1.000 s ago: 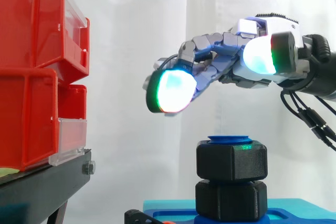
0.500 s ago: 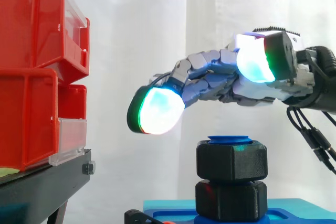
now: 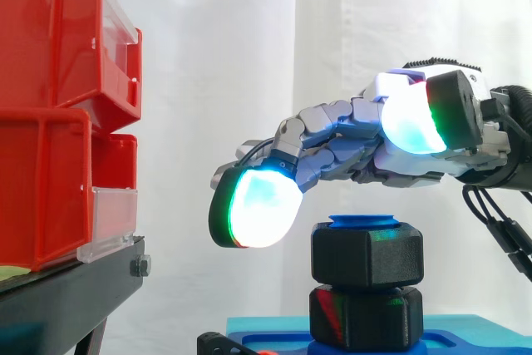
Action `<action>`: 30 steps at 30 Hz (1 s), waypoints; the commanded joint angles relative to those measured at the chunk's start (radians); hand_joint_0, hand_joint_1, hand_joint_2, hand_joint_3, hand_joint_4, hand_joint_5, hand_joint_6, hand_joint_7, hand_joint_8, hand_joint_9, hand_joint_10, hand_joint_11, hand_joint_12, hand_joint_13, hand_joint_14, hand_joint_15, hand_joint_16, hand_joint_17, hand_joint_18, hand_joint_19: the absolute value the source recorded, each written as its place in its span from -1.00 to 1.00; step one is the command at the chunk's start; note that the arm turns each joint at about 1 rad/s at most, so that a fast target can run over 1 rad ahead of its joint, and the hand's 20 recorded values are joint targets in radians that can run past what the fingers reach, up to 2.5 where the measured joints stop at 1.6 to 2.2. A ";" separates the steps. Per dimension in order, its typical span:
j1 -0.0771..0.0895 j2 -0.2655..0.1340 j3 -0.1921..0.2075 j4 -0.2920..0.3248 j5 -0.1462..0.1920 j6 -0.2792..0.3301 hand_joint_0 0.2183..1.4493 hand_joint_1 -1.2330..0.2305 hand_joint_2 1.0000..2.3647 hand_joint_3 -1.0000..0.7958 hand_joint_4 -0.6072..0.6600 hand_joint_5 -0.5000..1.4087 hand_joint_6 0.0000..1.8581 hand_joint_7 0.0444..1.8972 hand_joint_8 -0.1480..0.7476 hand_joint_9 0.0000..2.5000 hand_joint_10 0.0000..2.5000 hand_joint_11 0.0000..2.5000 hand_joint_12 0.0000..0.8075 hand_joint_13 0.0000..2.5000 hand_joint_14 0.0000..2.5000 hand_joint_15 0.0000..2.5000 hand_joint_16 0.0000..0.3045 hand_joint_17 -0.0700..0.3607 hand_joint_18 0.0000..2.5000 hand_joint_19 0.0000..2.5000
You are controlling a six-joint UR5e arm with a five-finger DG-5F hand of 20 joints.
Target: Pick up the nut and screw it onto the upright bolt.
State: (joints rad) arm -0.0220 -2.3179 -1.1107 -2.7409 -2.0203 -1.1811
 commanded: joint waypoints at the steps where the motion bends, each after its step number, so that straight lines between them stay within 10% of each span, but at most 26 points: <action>1: 0.001 0.000 -0.001 -0.013 0.000 -0.002 -0.57 0.54 -1.00 -0.44 0.33 -0.63 -0.46 -0.13 -0.13 -0.69 -1.00 -1.00 -0.23 -0.98 -1.00 -1.00 -0.74 -0.27 -1.00 -1.00; 23: -0.024 0.000 0.000 0.009 -0.034 -0.002 -0.52 0.38 -1.00 -0.44 0.32 -0.51 -0.46 0.46 -0.06 -0.47 -1.00 -1.00 -0.32 -0.81 -1.00 -1.00 -0.81 -0.37 -1.00 -1.00; 30: -0.047 0.000 0.000 0.029 -0.057 -0.006 -0.51 0.32 -1.00 -0.44 0.26 -0.48 -0.36 0.31 -0.06 -0.33 -1.00 -1.00 -0.39 -0.71 -1.00 -1.00 -0.85 -0.43 -1.00 -1.00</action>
State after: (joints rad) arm -0.0601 -2.3176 -1.1106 -2.7175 -2.0683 -1.1840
